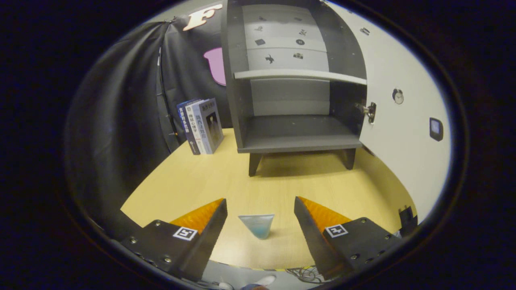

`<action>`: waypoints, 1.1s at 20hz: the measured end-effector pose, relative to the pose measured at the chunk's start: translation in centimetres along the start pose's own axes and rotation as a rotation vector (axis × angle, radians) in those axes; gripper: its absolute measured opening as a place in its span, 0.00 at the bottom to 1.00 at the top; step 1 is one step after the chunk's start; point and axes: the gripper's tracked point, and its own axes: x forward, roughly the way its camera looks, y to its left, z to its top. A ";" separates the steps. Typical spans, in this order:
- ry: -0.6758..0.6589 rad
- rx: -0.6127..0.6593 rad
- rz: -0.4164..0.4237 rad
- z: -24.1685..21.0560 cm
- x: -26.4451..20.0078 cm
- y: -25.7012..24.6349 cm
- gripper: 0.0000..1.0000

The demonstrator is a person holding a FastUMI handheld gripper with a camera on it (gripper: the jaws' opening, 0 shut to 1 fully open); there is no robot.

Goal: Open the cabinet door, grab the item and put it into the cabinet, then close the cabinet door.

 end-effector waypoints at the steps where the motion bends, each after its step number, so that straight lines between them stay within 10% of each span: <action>1: 0.017 0.008 0.002 -0.8 0.7 0.0 0.99; 6: 0.074 0.008 -0.015 -4.2 3.6 -0.3 0.99; 12: 0.101 -0.015 0.012 -5.8 4.4 0.4 0.53; 22: -0.025 -0.009 0.027 3.5 0.0 -1.2 0.53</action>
